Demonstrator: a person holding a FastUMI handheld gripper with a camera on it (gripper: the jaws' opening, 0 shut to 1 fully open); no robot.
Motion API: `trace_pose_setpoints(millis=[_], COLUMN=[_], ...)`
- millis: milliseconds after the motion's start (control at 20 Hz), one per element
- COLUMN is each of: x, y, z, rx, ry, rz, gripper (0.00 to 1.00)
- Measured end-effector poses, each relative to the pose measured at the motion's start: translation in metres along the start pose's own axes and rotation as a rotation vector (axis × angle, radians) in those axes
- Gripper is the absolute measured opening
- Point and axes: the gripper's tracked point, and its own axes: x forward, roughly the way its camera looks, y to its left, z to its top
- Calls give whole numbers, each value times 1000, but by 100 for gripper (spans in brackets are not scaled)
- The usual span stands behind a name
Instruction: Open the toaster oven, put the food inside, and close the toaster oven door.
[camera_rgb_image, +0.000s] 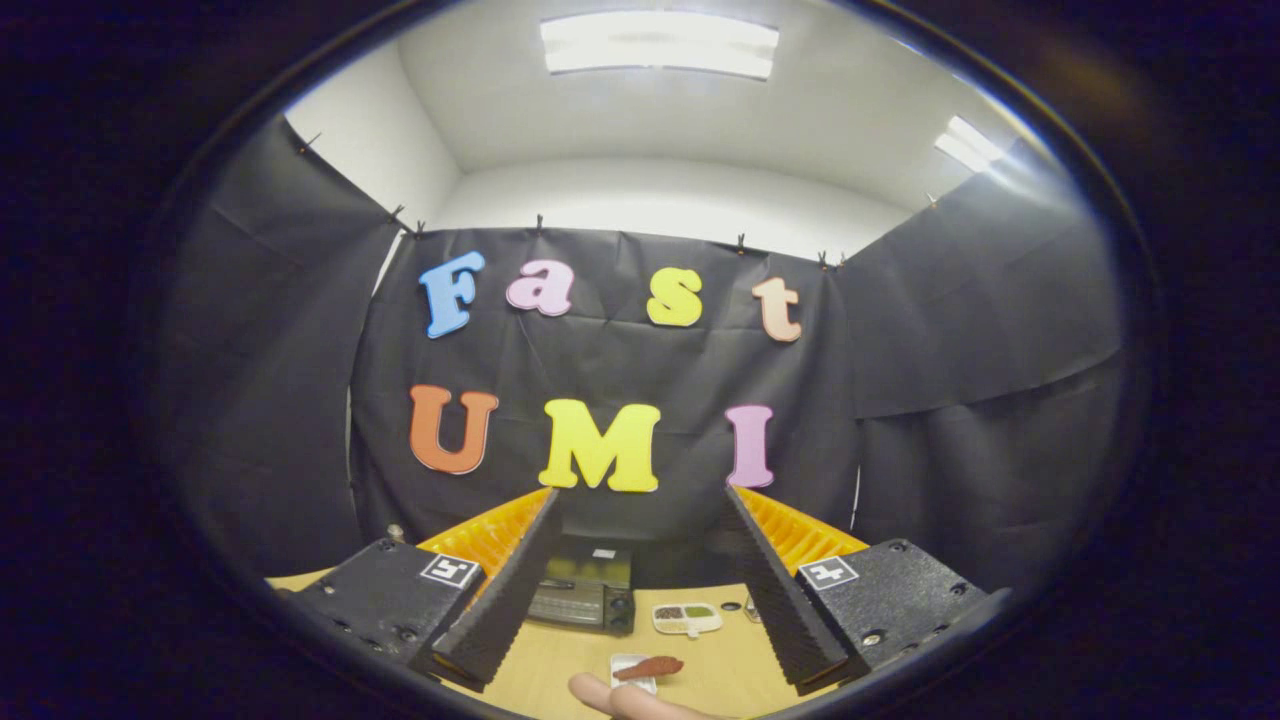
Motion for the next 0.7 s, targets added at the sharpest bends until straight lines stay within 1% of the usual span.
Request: trace_pose_setpoints(millis=[150, 350, 450, 700], x=[4, 19, 37, 108], y=[2, 12, 24, 65], z=[-3, -23, -48, -126], rx=[-1, 3, -12, -6], ry=[11, 46, 93, 263], rz=[-4, -2, 7, 49], gripper=[100, 100, 100, 100])
